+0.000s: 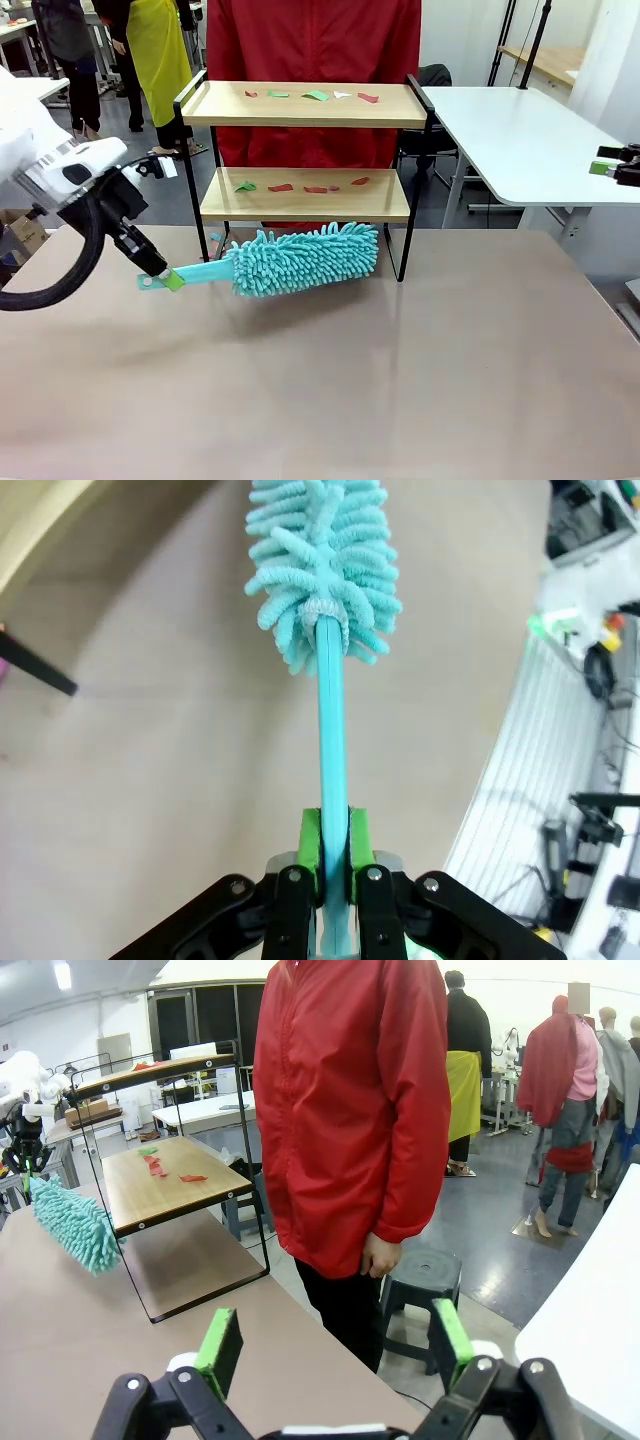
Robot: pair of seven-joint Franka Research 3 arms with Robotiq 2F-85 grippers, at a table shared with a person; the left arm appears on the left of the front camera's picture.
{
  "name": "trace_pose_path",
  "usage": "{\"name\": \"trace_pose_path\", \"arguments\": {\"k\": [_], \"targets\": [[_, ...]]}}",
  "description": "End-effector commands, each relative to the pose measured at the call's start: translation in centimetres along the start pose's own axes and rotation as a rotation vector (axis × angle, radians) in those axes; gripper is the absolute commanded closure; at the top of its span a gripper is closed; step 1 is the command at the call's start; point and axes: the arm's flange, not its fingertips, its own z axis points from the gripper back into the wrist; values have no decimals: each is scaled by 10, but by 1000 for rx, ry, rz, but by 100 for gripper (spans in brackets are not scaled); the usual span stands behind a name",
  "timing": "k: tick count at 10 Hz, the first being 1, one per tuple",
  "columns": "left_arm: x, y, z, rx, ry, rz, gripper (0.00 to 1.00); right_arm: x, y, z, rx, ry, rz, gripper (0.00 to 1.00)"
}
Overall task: Clean the shelf.
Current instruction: Clean the specific section of the Shelf indicated by the human with the Duster.
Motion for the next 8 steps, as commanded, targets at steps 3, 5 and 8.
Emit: {"name": "trace_pose_path", "arguments": {"k": [3,5,8], "targets": [[8,9,39,0,147,-73,87,2,1,-1,0,-1,3,0],[-2,7,27,-39,64,14,87,2,1,-1,0,-1,3,0],[-1,8,30,-34,99,19,87,2,1,-1,0,-1,3,0]]}}
